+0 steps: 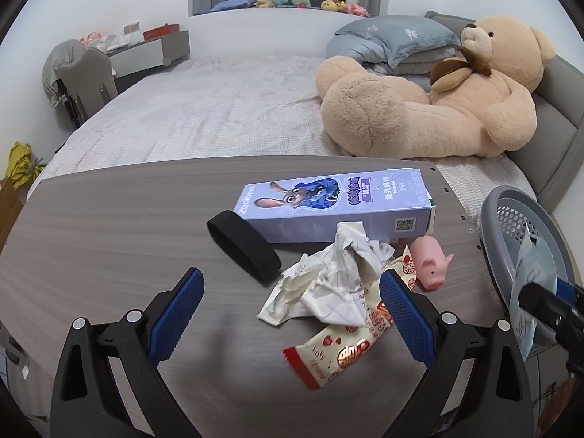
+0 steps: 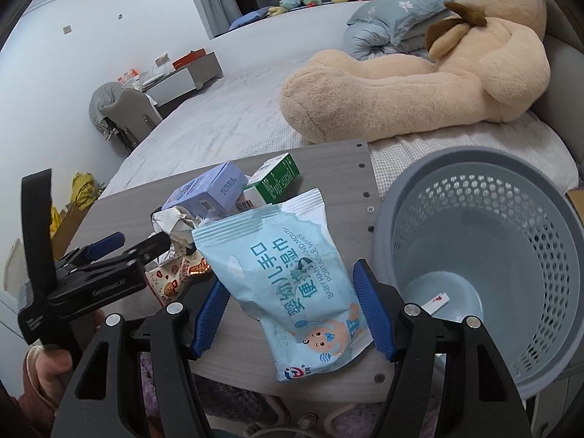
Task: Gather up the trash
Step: 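Grasp the blue wet-wipe pack with the right tool while the left tool grasps crumpled tissue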
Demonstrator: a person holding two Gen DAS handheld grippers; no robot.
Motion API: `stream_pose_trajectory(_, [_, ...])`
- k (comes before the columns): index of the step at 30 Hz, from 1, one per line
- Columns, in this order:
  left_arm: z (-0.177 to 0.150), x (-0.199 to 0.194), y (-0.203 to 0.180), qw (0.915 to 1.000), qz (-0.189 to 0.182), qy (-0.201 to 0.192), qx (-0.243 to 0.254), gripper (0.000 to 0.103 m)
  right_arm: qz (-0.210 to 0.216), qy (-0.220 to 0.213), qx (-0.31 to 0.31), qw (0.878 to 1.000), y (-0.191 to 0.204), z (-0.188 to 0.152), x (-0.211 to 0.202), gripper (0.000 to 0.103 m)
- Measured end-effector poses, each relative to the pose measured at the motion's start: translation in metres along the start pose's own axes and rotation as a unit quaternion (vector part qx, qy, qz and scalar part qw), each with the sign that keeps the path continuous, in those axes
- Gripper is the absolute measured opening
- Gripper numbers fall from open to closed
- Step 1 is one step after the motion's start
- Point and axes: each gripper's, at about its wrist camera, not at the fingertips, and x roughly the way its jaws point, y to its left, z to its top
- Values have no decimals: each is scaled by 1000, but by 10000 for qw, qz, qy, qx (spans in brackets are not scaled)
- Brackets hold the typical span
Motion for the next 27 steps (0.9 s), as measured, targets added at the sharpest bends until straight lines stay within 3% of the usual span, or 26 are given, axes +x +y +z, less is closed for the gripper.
stream_pose_trajectory(5, [-1,8,-7,9999,16,24,117,91,40,55,185,9998,-2,-7,0,65])
stream_pose_trajectory(10, [-3,14,-11,9996,-84,174,205,65,48,38,207,9998,-2,-8,-2,65])
stream_pose_trajectory(12, [-3,15,-11,9994,-148,208,232,49,47,34,217,9997,-2,-9,-2,65])
stream_pose_trajectory(14, [-3,12,-11,9994,-166,184,245,39,57,44,229,9997,-4,-9,0,65])
stream_pose_trajectory(27, [0,-32,7,9999,-51,-109,85,36,133,-69,283,9995,-9,-9,-4,65])
